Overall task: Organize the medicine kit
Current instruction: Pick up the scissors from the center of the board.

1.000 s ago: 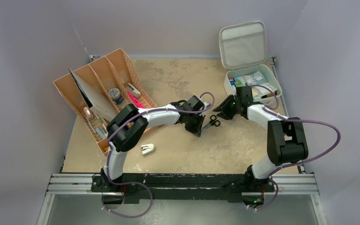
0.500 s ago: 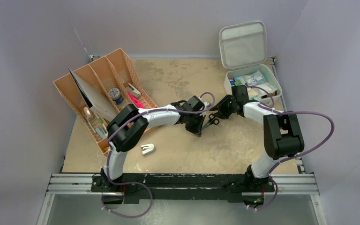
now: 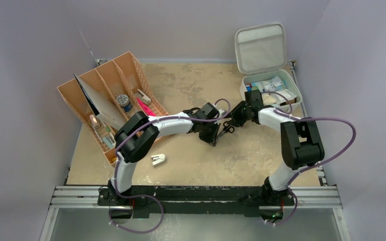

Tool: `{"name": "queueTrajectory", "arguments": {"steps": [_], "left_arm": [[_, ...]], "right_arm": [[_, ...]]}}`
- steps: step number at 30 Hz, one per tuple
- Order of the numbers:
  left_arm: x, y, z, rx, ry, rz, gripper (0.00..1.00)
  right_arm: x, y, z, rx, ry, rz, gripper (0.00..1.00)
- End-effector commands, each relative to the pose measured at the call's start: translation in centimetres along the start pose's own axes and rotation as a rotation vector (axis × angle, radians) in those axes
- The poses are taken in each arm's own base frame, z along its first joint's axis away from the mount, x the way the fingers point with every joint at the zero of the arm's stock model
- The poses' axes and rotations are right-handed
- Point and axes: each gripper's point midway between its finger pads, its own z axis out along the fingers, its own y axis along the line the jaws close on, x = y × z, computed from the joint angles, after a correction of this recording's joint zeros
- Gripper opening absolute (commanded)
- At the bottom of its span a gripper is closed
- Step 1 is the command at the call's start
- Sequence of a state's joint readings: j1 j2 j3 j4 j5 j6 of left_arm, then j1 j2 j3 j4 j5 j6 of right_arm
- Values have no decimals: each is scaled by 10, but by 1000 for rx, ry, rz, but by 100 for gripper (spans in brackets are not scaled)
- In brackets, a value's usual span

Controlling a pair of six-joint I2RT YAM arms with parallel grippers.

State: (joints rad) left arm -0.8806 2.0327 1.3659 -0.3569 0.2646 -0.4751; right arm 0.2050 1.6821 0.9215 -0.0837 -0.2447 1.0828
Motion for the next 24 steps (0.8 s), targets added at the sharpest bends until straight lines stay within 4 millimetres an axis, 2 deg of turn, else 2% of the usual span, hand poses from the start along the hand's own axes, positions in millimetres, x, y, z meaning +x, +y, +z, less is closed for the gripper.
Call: {"name": "queueTrajectory", "arguments": {"steps": [1, 9, 16, 24], "left_arm": [[11, 9, 6, -36, 23, 25, 1], [11, 9, 5, -40, 22, 26, 1], [11, 9, 5, -39, 21, 28, 1], [11, 8, 4, -37, 17, 29, 1]], "right_arm": [[15, -7, 1, 68, 28, 16, 37], [16, -12, 0, 93, -12, 17, 37], [14, -15, 11, 122, -18, -1, 35], [10, -18, 8, 126, -59, -43, 21]]}}
